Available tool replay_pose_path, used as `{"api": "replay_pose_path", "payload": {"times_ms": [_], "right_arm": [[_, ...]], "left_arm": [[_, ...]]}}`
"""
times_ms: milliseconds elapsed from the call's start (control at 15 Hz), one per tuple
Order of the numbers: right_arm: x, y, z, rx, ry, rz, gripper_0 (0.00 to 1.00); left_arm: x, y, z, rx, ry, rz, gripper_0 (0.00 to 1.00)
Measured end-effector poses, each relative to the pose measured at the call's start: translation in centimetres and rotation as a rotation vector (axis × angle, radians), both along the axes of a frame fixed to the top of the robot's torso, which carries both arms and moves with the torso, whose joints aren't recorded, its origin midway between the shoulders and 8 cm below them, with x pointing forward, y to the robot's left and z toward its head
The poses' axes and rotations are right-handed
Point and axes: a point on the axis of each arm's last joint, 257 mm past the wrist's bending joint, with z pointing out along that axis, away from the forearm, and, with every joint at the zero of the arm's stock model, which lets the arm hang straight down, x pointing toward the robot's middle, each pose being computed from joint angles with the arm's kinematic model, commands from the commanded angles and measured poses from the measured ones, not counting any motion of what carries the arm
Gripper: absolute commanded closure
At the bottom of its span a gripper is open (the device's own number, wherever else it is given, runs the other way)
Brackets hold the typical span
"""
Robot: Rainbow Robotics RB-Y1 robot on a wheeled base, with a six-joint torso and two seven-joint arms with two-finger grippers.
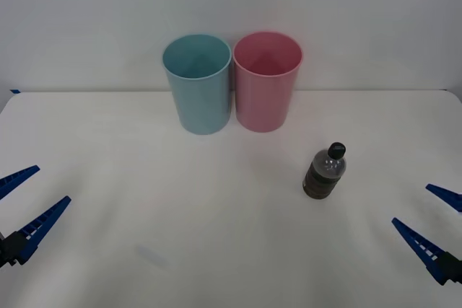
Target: Grasp the object on the table and drop it into the matching bin: aluminum can to the light blue bin, PET bottle to the pink bin.
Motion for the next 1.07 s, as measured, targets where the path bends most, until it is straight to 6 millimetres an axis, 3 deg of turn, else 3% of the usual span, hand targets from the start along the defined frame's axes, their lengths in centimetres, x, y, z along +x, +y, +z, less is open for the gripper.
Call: {"api": "replay_pose_path", "payload": {"times_ms": [200,467,1067], "right_arm": [[0.7,0.1,-1.3,-0.086,-0.040,-0.033,0.00],[1.8,0.9,-3.8,-0.058,-0.002,-0.029,0.00],[6.1,4.4,-6.7,-0.019,0.018,0.006,0.00]], "left_arm": [[0.0,0.0,0.0,0.000,0.000,0.000,0.00],[0.0,0.0,0.0,0.000,0.000,0.000,0.00],[0.0,0.0,0.0,0.000,0.000,0.000,0.00]]}}
